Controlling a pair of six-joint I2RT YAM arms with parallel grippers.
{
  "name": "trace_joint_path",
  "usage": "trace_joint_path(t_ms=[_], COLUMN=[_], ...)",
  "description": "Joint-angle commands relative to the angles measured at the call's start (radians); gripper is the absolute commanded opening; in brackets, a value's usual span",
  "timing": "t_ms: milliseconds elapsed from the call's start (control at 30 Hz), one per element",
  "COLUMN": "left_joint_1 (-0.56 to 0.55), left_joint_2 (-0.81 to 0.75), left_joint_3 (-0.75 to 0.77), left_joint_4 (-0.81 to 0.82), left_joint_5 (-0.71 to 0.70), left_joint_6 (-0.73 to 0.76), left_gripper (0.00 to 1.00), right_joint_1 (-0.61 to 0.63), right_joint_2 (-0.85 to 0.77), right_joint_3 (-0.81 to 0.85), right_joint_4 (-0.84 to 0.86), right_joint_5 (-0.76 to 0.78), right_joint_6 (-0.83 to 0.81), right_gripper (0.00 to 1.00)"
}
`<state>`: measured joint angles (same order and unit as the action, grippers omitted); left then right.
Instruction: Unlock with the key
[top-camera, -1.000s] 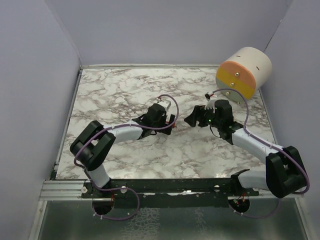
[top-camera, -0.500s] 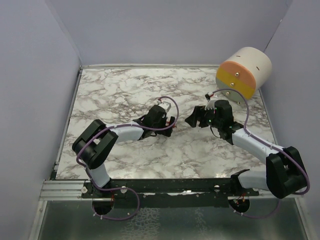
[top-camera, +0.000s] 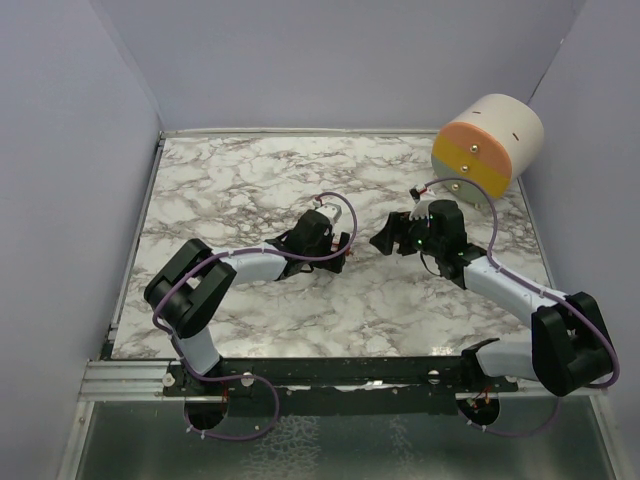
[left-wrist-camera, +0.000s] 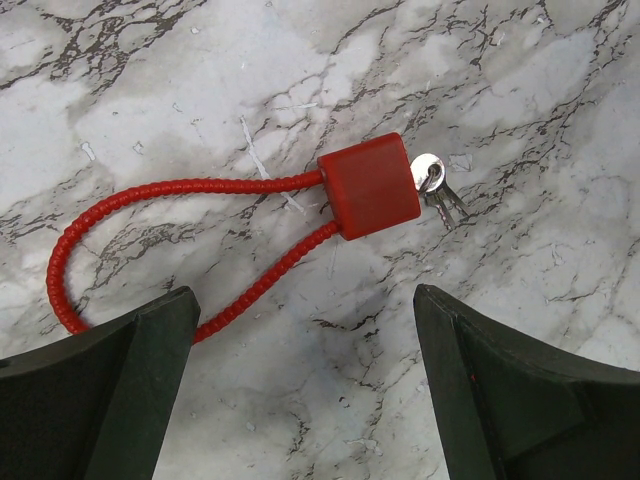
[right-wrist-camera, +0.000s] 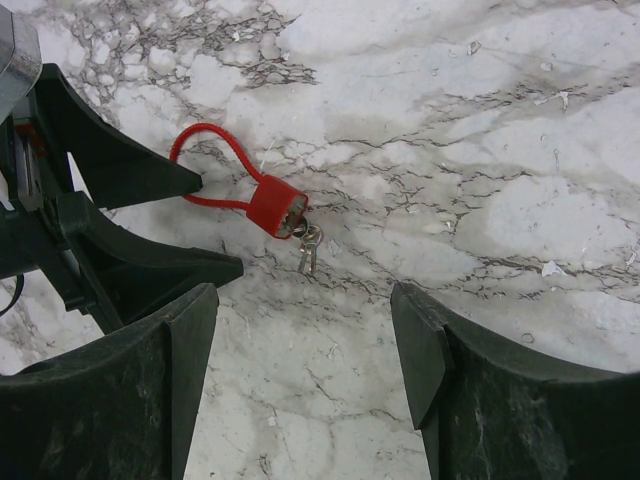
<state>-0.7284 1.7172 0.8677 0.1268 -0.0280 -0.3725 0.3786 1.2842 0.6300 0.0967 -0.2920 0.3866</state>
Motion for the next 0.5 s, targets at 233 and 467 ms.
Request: trace_joint_path(t_ms=[233, 467], left_joint_1=[0.002, 0.001], left_joint_2=[0.002, -0.006], left_joint_3=[-0.024, -0.048], left_joint_4=[-0.005, 0.003], left_joint_5=[0.029, 0.06], left_joint_6=[-0.013, -0.041], left_gripper=[0.92, 0.86], right_joint_1=[0.006, 0.006], right_joint_2=[0.02, 0.021], right_joint_3=[0.002, 0.002], right_joint_4=[-0.01, -0.009], right_joint_5=[0.017, 0.028], right_joint_6=[-0.02, -0.017], right_gripper=[0.71, 0.71])
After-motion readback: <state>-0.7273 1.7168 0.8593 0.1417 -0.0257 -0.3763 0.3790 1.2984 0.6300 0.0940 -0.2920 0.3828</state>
